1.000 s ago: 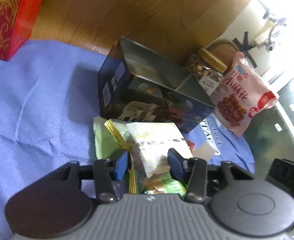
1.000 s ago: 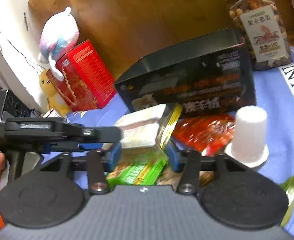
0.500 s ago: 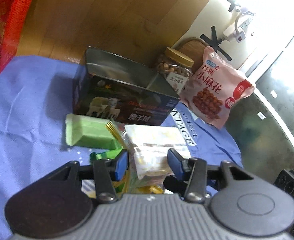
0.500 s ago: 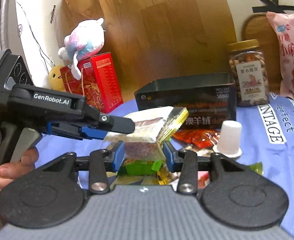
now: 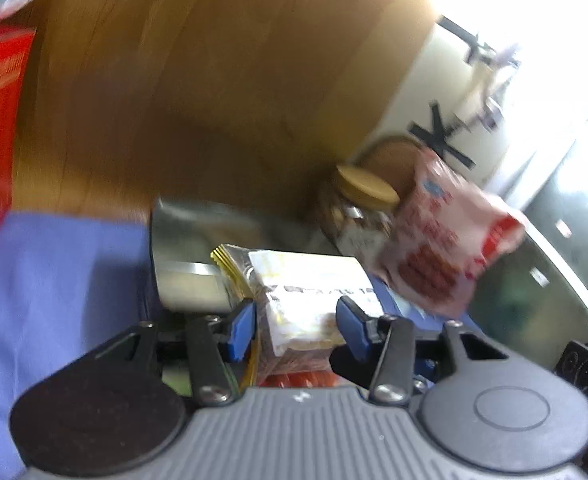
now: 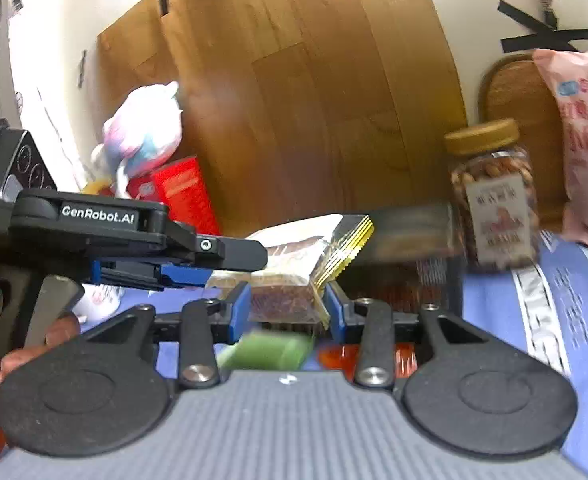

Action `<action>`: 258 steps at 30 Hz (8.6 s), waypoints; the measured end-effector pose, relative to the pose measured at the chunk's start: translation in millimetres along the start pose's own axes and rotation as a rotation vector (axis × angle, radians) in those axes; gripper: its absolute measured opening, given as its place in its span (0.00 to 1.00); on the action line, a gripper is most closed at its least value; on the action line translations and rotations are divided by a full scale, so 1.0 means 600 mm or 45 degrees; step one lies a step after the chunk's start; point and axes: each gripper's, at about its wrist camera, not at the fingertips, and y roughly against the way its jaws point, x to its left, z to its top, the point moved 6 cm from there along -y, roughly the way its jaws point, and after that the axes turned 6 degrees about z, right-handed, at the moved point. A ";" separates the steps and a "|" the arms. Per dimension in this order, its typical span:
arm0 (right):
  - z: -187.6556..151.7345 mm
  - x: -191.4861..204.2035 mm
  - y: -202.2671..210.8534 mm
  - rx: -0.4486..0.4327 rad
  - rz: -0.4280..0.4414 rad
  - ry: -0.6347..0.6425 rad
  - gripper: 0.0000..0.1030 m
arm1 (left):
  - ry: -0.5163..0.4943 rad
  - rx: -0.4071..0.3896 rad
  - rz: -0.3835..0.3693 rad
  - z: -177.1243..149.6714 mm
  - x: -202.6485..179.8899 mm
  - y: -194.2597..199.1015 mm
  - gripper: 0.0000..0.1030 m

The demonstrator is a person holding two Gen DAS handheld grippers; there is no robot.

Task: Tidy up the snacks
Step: 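Lower the white pastry pack into the black tin and release, then grasp the white yogurt cup with the left gripper and lift it, then drop the white cup into the black tin by opening the left gripper, then reach the left gripper to the red spicy snack pack and grasp it, then carry the red pack over the black tin and release it, then grasp the green pastry pack with the left gripper, then lower the green pack into the black tin and open the left gripper, then move the left gripper back to the snacks and grasp the pink stick box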

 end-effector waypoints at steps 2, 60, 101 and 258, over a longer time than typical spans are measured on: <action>0.021 -0.013 -0.033 -0.007 -0.001 -0.004 0.42 | 0.014 -0.007 0.034 0.024 0.013 -0.029 0.47; 0.016 -0.042 -0.008 -0.071 -0.198 0.406 0.32 | -0.192 -0.042 0.005 0.008 -0.091 -0.068 0.33; -0.095 -0.209 -0.004 0.211 0.071 -0.812 0.14 | 0.264 0.404 -0.097 -0.152 0.005 -0.124 0.50; -0.193 -0.046 0.261 0.134 -0.265 -0.190 0.42 | 0.008 0.410 -0.375 -0.320 -0.158 0.014 0.52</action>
